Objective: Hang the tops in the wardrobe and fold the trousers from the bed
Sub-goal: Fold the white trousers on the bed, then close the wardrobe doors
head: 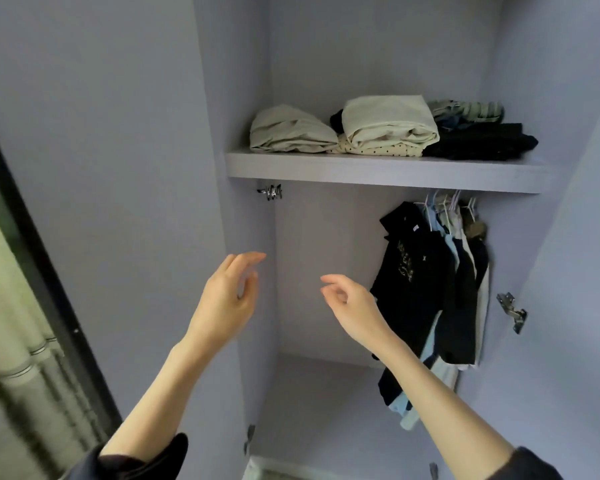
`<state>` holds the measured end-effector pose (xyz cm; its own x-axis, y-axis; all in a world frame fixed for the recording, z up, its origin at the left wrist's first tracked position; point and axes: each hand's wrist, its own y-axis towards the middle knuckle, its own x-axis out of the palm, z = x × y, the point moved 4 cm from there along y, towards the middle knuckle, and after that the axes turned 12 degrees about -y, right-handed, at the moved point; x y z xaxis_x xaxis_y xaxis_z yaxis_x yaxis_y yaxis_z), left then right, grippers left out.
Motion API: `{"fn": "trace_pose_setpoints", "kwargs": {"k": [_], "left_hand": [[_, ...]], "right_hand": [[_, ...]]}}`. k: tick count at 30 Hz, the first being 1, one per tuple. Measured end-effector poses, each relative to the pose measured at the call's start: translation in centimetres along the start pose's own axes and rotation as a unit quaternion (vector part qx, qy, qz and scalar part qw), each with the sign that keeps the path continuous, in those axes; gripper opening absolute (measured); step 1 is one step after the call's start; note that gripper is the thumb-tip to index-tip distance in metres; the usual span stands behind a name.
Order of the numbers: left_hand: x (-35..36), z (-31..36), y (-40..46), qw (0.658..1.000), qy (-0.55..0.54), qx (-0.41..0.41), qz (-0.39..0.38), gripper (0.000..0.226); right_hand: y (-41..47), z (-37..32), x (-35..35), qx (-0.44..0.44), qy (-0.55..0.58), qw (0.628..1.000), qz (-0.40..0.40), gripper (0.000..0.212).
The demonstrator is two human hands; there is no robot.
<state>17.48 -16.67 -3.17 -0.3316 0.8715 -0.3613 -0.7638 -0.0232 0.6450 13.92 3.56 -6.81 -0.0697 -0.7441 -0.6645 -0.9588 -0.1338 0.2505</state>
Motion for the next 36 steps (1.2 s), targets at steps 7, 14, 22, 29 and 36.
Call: {"fn": "trace_pose_setpoints", "kwargs": {"k": [7,14,22,29,36], "left_hand": [[-10.4,5.3,-3.7,0.950,0.130,0.241,0.154,0.025],[-20.9,1.9,-3.7,0.939,0.193,0.134,0.249,0.054],[-23.7,-2.0,-2.0,0.966,0.170,0.032,0.192,0.046],[-21.5,0.3,-2.8,0.980,0.121,0.131,0.091,0.062],[-13.1,3.4,-1.1,0.973,0.044,0.202,-0.099,0.057]], "right_hand": [[-0.9,-9.9,7.6,-0.110,0.003,0.993,-0.048,0.031],[-1.6,-18.4,14.4,-0.181,0.015,0.983,-0.030,0.041],[-2.5,-22.5,18.2,-0.199,-0.010,0.978,-0.055,0.052],[-4.1,-20.0,15.8,-0.175,0.017,0.984,0.028,0.044],[-5.1,-14.4,10.1,-0.077,0.049,0.988,0.128,0.035]]}}
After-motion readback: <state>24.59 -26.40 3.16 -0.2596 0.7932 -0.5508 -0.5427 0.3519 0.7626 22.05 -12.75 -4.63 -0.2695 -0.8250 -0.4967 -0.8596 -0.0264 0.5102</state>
